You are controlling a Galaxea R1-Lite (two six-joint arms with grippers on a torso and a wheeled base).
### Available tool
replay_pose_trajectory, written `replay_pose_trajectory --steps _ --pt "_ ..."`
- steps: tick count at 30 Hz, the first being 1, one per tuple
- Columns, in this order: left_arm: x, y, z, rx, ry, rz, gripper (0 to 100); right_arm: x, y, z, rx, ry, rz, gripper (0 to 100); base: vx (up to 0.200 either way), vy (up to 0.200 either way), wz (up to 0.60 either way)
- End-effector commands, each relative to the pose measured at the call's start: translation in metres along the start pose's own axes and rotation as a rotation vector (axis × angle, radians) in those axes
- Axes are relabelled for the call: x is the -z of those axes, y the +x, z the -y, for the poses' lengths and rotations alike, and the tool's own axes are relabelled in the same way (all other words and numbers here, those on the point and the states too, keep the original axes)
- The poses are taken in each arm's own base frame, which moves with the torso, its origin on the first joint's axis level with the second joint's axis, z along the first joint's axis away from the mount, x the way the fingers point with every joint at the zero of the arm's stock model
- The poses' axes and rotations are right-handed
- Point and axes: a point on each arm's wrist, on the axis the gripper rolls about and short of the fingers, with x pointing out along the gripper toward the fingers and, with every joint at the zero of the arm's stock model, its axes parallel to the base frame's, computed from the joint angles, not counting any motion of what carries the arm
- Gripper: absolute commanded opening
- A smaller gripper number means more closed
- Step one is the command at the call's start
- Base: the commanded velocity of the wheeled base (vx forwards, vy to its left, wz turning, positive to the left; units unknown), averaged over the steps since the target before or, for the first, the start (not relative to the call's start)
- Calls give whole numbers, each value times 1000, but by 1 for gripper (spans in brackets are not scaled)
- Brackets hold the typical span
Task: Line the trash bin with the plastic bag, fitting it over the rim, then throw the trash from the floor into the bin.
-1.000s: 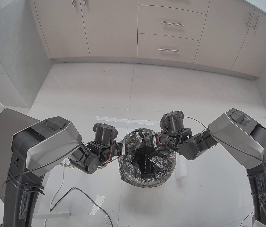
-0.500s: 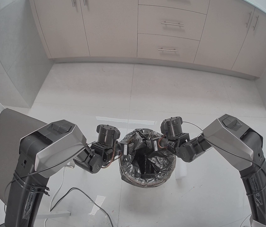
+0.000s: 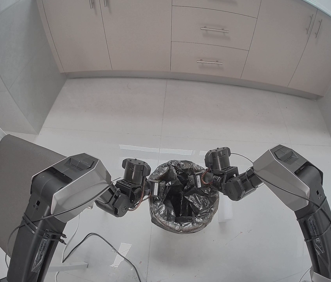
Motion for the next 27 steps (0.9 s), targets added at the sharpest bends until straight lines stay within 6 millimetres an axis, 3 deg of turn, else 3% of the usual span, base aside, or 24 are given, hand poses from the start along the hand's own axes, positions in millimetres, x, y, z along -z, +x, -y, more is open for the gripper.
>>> replay_pose_trajectory --steps 1,8,17,22,24,25,27 --pt "6 3 -1 -5 1 -12 100 5 5 7 13 4 -11 100 0 0 0" --pt "3 -3 -1 -3 -4 -12 100 2 1 4 6 2 -7 100 0 0 0" --pt "-25 -52 27 71 -5 18 100 -20 -52 -22 -40 -32 3 100 0 0 0" --pt "-38 -85 35 98 8 31 100 -39 -88 -13 -40 -30 24 100 0 0 0" --pt "-40 -90 35 102 8 37 100 -41 -94 -11 -39 -29 27 100 0 0 0" --pt "-50 -103 34 106 4 59 100 -47 -111 -3 -33 -24 32 100 0 0 0" --pt "-55 -112 33 107 1 71 100 -52 -121 2 -27 -16 42 100 0 0 0"
